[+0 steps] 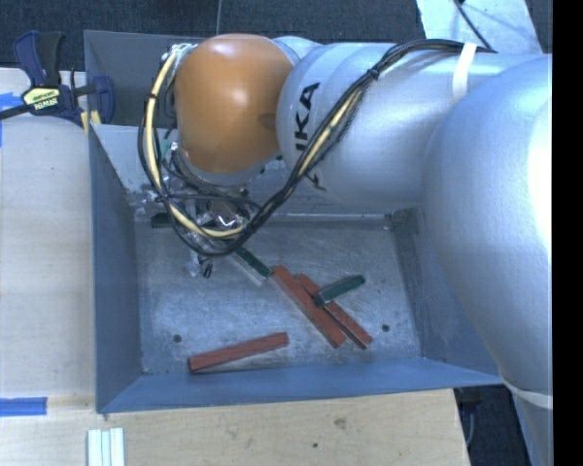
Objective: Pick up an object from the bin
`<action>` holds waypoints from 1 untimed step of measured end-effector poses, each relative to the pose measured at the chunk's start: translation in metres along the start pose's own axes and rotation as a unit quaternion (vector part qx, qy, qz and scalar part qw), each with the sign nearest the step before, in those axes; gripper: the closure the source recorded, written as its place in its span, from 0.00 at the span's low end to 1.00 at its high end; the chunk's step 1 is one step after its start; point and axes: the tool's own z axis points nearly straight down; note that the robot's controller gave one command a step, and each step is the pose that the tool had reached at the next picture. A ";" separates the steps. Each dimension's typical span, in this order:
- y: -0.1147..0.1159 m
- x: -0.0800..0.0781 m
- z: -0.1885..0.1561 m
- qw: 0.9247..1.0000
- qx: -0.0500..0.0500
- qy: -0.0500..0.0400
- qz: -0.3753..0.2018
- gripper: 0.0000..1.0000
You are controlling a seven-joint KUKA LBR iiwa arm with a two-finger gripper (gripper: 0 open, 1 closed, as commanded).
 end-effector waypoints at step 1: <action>-0.010 -0.011 0.063 0.995 -0.001 0.005 0.096 0.00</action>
Offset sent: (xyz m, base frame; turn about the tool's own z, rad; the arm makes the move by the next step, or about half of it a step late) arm 0.0148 -0.0018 -0.0607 0.1910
